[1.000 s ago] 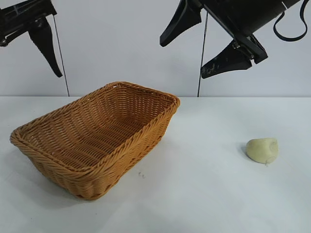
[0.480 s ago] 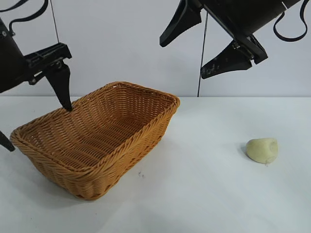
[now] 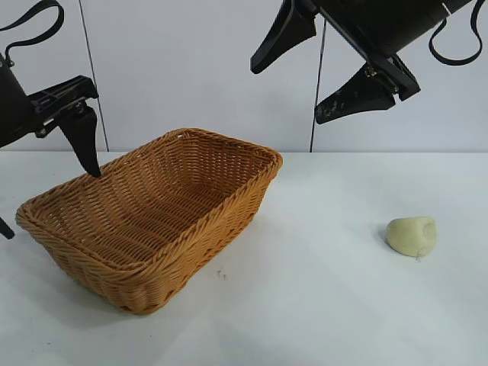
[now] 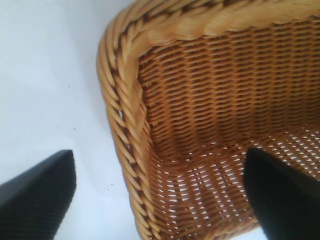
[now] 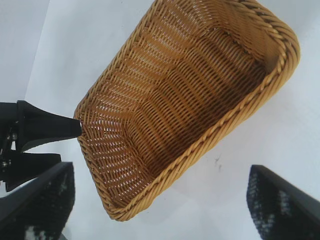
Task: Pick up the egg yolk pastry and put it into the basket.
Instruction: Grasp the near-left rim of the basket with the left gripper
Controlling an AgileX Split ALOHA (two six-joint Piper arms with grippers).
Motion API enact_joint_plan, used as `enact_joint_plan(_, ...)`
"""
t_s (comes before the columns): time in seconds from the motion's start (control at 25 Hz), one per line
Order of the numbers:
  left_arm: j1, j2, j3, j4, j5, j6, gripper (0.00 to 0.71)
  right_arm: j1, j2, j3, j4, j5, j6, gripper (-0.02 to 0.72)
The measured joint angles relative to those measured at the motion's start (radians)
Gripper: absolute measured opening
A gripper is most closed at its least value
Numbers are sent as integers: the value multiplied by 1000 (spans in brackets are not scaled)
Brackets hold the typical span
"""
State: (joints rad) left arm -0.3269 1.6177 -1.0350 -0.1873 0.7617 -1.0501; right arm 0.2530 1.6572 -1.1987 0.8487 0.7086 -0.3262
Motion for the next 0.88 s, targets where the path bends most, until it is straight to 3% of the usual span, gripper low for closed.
enact_joint_plan(0.36,0,0,140,-25,-151,35,697,0,0,0,0,0,1,642)
enact_joint_plan(0.64,1,6,140,-25,-169,60,697,0,0,0,0,0,1,642)
enact_joint_plan(0.88,1,105,124,-29,-160,82,697,0,0,0,0,0,1,642)
